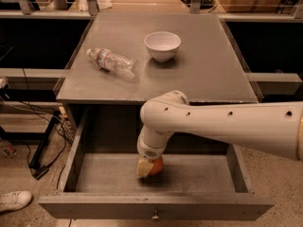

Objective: Pick orange from top drawer and place on counter

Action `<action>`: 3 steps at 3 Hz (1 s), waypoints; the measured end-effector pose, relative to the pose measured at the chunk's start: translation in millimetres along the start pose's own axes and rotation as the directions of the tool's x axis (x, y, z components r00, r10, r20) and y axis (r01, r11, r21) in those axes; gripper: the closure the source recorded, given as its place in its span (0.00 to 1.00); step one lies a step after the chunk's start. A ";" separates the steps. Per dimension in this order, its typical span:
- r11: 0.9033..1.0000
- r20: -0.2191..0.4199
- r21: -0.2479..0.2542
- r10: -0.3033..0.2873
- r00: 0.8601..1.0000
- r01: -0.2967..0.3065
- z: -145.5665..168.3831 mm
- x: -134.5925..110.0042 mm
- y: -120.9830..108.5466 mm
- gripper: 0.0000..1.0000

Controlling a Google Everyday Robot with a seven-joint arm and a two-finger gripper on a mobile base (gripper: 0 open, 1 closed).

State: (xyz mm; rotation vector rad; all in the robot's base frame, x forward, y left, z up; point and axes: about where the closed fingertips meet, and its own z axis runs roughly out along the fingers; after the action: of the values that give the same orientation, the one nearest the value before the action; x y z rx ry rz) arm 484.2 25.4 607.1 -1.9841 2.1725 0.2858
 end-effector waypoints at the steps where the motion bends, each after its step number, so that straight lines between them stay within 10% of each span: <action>1: 1.000 0.000 0.000 0.000 1.000 0.000 -0.1 0.0 0.0 0.95; 3: 0.998 -0.029 0.037 0.043 0.999 -0.042 -43.6 -0.5 -15.2 1.00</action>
Offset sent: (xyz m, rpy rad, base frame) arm 0.0064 -0.0016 0.0126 -0.0058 0.0181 -0.0323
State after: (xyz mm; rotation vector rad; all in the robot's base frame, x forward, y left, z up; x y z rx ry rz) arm 499.0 13.0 649.1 -1.9375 2.2244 0.2228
